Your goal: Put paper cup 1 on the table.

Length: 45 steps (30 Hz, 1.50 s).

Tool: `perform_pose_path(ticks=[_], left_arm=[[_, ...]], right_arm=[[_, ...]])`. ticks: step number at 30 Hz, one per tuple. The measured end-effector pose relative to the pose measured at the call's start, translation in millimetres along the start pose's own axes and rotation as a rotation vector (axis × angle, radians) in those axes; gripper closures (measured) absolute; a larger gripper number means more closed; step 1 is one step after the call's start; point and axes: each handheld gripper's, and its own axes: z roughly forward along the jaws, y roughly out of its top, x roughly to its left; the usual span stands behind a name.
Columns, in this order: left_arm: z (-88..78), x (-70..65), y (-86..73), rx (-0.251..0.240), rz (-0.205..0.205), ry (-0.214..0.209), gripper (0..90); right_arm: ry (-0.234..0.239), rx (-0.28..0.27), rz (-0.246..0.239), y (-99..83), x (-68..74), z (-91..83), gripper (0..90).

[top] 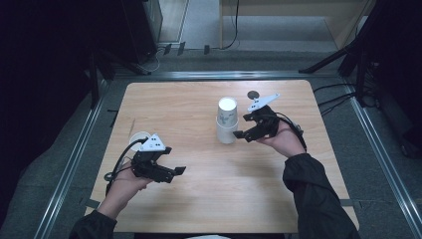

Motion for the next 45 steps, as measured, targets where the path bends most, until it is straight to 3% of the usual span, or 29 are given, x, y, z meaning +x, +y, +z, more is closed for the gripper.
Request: perform_pose_path(ticks=[1, 6, 10, 26, 33, 38, 45], left_arm=[[3.1, -0.7, -0.5, 0.006, 0.001, -0.007, 14.2], [16.5, -4.6, -4.7, 0.018, 0.011, -0.021, 14.6], [25.3, -9.4, -6.6, 0.049, 0.046, -0.031, 14.6], [34.1, -5.4, -6.1, 0.053, 0.058, -0.072, 14.6], [38.8, -6.9, -4.8, 0.063, 0.068, -0.087, 14.7], [42.7, -11.0, -3.5, 0.074, 0.089, -0.101, 14.6], [45.3, -12.1, -2.6, 0.083, 0.101, -0.112, 14.6]], right_arm=[[-0.016, -0.001, -0.009, 1.8, -1.0, -1.1, 20.6], [0.000, -0.020, -0.023, 9.8, -7.1, -4.8, 20.5], [-0.003, -0.021, -0.040, 17.7, -7.3, -5.8, 20.3], [0.047, 0.049, -0.052, 55.5, -18.0, 5.5, 19.6], [0.045, 0.070, -0.075, 74.6, -12.5, 10.2, 20.3], [0.023, 0.076, -0.076, 78.7, -10.6, 11.6, 23.8], [0.033, 0.074, -0.105, 76.5, -8.3, 8.4, 31.9]])
